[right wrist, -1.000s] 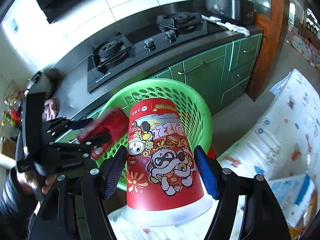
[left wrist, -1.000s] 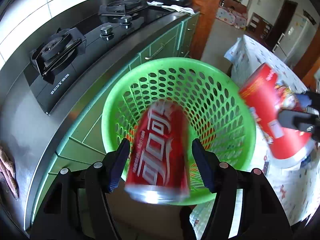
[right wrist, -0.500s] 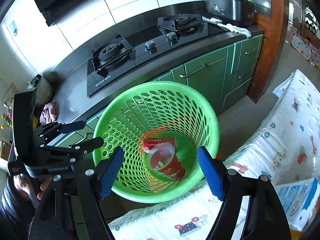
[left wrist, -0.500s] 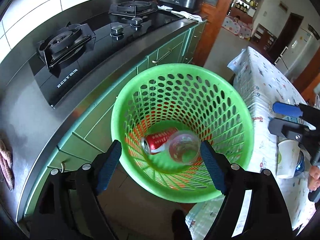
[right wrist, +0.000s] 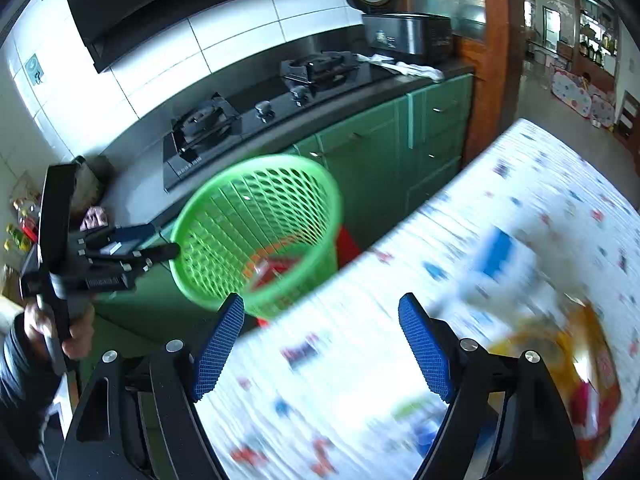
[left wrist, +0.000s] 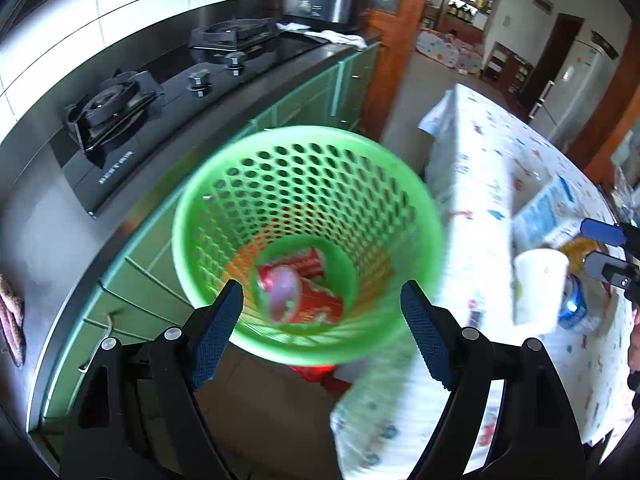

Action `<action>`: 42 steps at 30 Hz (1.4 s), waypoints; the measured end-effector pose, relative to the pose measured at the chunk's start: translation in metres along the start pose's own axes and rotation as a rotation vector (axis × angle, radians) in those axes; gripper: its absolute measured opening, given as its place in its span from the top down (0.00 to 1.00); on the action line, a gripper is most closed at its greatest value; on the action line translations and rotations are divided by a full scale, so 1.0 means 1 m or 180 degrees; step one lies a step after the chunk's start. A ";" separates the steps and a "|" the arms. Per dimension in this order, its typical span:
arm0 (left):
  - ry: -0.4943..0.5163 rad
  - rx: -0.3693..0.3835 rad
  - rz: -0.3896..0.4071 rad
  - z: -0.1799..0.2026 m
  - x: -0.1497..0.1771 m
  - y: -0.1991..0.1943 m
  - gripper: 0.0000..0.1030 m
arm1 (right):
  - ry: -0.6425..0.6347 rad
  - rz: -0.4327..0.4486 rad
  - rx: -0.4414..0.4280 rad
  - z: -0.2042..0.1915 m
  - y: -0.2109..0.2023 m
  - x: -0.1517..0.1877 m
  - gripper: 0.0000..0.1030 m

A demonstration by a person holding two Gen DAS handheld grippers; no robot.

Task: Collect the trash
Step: 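Grasp the white paper cup with the left tool while the right tool grasps the blue-silver can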

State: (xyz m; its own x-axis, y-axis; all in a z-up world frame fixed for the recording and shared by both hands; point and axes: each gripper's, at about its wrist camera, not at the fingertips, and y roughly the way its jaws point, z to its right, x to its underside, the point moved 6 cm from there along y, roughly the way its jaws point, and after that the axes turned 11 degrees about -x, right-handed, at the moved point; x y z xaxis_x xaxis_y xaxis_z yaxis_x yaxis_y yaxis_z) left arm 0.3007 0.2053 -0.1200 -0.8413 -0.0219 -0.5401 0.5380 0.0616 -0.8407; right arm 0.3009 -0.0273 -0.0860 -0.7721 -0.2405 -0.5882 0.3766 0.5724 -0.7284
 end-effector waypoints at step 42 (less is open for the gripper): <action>0.0456 0.0470 -0.0122 0.115 0.038 -0.018 0.22 | -0.0759 -0.1298 0.0190 0.093 0.015 0.120 0.24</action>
State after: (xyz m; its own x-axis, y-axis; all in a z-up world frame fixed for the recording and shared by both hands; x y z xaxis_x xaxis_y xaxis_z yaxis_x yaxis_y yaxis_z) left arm 0.2650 0.0885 -0.1294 -0.8544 0.1213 -0.5053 0.4984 -0.0837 -0.8629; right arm 0.2616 -0.1202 -0.2003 -0.7267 -0.6135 -0.3092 0.1014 0.3494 -0.9315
